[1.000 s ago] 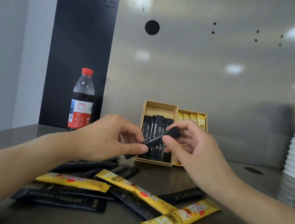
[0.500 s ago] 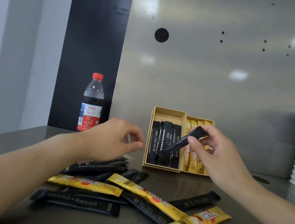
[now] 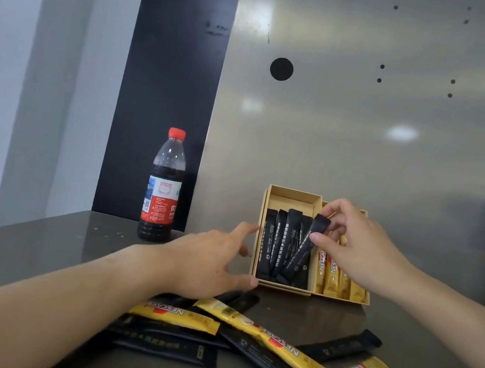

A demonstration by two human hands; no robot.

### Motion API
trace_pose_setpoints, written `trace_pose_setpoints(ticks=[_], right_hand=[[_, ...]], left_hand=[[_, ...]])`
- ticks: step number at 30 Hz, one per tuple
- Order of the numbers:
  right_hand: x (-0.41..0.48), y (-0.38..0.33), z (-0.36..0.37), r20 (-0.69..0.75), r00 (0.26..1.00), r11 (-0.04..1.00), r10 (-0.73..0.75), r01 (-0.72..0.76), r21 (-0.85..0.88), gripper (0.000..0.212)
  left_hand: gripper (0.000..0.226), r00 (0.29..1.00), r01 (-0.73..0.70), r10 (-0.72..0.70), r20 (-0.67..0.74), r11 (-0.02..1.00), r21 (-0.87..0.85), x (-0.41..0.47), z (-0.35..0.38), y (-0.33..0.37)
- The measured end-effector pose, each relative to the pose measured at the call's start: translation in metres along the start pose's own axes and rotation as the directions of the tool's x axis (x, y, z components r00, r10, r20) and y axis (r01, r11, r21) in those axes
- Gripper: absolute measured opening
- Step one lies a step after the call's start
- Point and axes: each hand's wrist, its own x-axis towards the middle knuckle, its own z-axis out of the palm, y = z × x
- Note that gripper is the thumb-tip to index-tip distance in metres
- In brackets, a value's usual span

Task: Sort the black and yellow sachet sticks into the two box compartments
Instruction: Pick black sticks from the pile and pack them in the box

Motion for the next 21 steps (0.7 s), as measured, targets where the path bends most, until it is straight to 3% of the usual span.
trace_pose_setpoints(ticks=[5,11,14,21], right_hand=[[0.004,-0.002,0.007,-0.061,0.996,0.993,-0.072,0.066,-0.096,0.036],[0.005,-0.004,0.008,-0.076,0.972,0.925,-0.222,0.185,-0.333,0.046],[0.002,-0.006,0.014,-0.060,0.972,0.898,-0.227,0.185,-0.400,0.054],[-0.013,0.000,0.024,-0.047,0.961,0.829,-0.272,0.209,-0.519,0.050]], left_hand=[[0.089,0.999,0.015,-0.014,-0.037,1.000,0.024,0.003,0.006,0.005],[0.089,0.999,0.010,-0.007,-0.045,0.998,0.054,0.004,0.007,0.006],[0.090,0.999,0.010,-0.007,-0.049,0.999,0.051,0.004,0.009,0.005],[0.091,0.998,0.000,0.004,-0.070,0.998,0.059,0.008,0.013,0.005]])
